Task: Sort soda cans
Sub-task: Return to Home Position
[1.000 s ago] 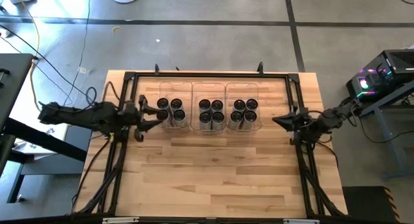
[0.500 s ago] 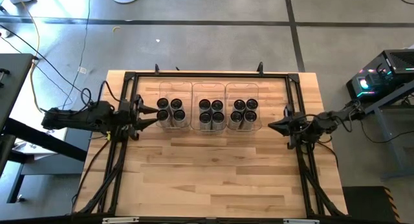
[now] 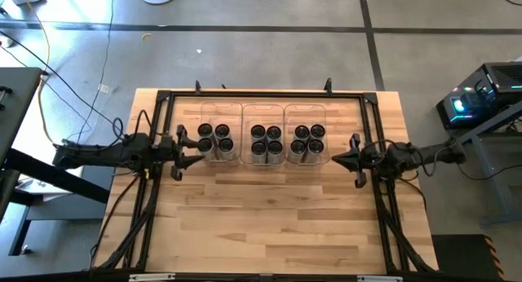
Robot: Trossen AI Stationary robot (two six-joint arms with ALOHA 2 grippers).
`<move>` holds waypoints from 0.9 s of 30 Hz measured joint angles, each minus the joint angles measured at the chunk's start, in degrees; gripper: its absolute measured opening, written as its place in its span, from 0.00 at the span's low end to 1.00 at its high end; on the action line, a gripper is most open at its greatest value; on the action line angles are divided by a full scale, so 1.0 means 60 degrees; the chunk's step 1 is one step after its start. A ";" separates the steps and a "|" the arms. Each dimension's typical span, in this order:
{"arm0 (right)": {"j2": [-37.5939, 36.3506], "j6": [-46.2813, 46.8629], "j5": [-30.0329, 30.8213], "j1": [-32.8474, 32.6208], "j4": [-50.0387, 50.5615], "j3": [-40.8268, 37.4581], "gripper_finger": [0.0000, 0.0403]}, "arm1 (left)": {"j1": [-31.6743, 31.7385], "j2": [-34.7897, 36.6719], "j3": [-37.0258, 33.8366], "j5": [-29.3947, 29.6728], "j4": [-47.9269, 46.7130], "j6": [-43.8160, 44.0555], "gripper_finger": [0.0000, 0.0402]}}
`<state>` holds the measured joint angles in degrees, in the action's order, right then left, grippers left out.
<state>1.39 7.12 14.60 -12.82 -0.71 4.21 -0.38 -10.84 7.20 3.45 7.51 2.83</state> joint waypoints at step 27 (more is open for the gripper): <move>0.0039 0.0986 -0.3447 0.3746 -0.0190 -0.0608 0.00 | 0.0122 0.0810 -0.1095 -0.0593 -0.0103 0.0444 0.45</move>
<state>1.62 13.04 -6.08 9.65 -1.85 0.56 0.35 -5.98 0.62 -0.11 6.90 5.49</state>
